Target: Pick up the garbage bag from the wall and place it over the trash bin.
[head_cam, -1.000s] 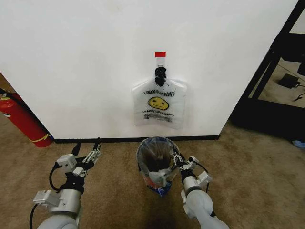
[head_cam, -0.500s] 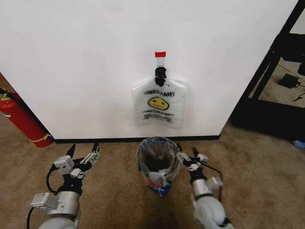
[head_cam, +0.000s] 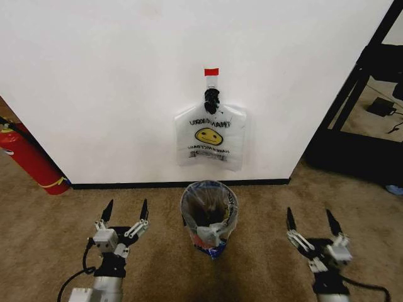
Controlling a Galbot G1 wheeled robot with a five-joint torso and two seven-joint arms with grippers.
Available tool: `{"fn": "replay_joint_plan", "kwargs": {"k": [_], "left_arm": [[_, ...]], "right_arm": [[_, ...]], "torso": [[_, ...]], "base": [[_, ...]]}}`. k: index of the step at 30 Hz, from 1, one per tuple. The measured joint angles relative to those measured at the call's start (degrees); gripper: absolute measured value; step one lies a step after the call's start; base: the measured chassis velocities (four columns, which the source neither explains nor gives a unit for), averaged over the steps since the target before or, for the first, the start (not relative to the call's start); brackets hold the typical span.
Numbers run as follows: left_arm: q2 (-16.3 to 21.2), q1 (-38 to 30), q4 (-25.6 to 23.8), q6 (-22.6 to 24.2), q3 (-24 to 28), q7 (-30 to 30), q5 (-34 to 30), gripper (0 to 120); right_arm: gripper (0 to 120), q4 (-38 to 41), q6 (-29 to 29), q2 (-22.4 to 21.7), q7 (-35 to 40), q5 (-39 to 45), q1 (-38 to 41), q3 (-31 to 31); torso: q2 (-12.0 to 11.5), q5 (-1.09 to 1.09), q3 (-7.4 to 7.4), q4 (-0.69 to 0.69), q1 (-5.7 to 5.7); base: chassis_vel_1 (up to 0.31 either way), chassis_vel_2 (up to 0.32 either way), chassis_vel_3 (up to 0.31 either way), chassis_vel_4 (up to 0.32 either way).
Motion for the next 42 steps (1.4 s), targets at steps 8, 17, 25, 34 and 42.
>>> {"fn": "replay_joint_plan", "kwargs": {"k": [8,17,25,34,42], "left_arm": [[0.5,-0.4,-0.4,0.6,1.1,-0.3,1.2,100],[1.7,-1.7,0.4,3.7,4.4,-0.7,2.1,100],[1.8,-1.9,0.0,4.4,5.5,-1.0,2.6,100],[2.4,-2.2,-0.7,5.7,5.4,-1.4,3.0,100],[2.4,-2.3,-0.8,6.5,6.3,-1.7,4.0,100]], "right_arm": [[100,3.5,-4.4,5.3,2.2,-2.4,0.6,-1.9],[100,4.7,-4.1,7.7,3.4,-5.7,0.4,-2.1],[100,4.4,-2.8,8.3,3.8,-6.7,-0.2,-2.4],[100,4.2,-2.7,8.5,3.8,-7.3,0.1,-2.8],[100,4.4,-2.1,8.7,4.0,-7.6,-0.3,-2.7]], "torso": [[0.0,-0.01,0.00,0.00,0.00],[0.0,0.00,0.01,0.00,0.01],[0.0,0.01,0.01,0.00,0.01],[0.0,0.01,0.01,0.00,0.01],[0.0,0.00,0.01,0.00,0.01]], "base": [[0.000,0.000,0.000,0.000],[0.000,0.000,0.000,0.000],[0.000,0.000,0.000,0.000],[0.000,0.000,0.000,0.000],[0.000,0.000,0.000,0.000]]}}
